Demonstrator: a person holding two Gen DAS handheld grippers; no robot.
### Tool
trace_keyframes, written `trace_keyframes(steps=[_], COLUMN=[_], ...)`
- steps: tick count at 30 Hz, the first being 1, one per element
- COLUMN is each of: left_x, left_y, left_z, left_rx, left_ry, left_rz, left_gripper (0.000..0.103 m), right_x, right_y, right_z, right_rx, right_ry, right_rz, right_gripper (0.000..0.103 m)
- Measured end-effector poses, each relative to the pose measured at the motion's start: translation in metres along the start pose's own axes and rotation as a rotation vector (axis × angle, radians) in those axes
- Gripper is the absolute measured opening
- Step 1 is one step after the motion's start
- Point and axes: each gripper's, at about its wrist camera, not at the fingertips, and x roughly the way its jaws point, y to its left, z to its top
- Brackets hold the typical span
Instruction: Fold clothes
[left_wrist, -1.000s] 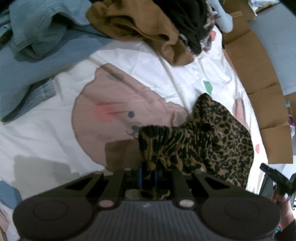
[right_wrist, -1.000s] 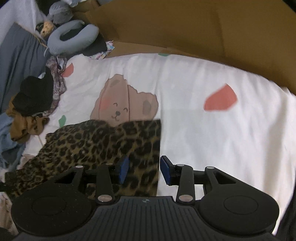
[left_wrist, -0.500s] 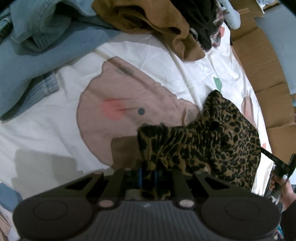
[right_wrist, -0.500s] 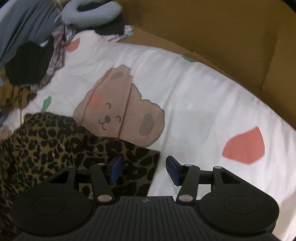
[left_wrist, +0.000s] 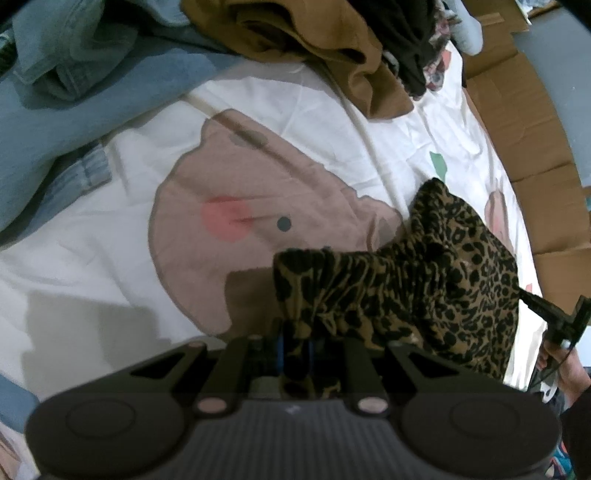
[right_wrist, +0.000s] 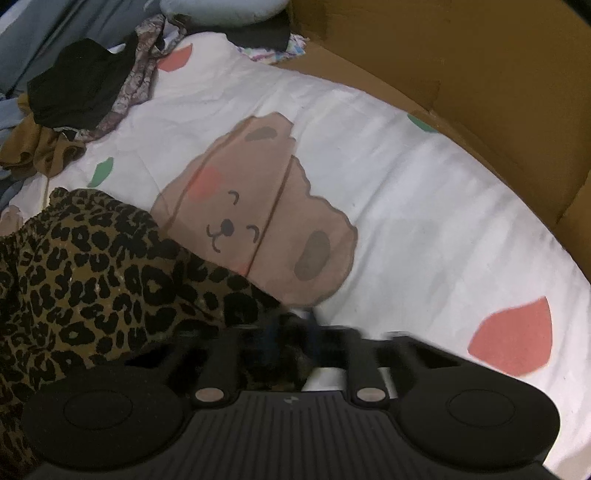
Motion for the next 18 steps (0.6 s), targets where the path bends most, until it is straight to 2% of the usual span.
trace_keyframes(steps=[3,10,18], left_x=[-0.003,-0.014,-0.006], left_y=[-0.003,-0.022,-0.061], left_z=[0.002,0.019,0.047], left_rx=[0.014,0.074,0.178], left_ry=[-0.004,-0.028,-0.046], left_rz=[-0.001,-0.015,-0.035], left_gripper=[0.012,0.012,0.012], right_x=[-0.011,-0.056,-0.106], right_y=[-0.003,-0.024,-0.040], right_z=[-0.003,-0.023,-0.062], right_rx=[0.032,0.157,0.248], right_ry=[-0.018,-0.062,-0.050], right_rz=[0.002,-0.057,-0.141], right_gripper=[0.000,0.000,0.000])
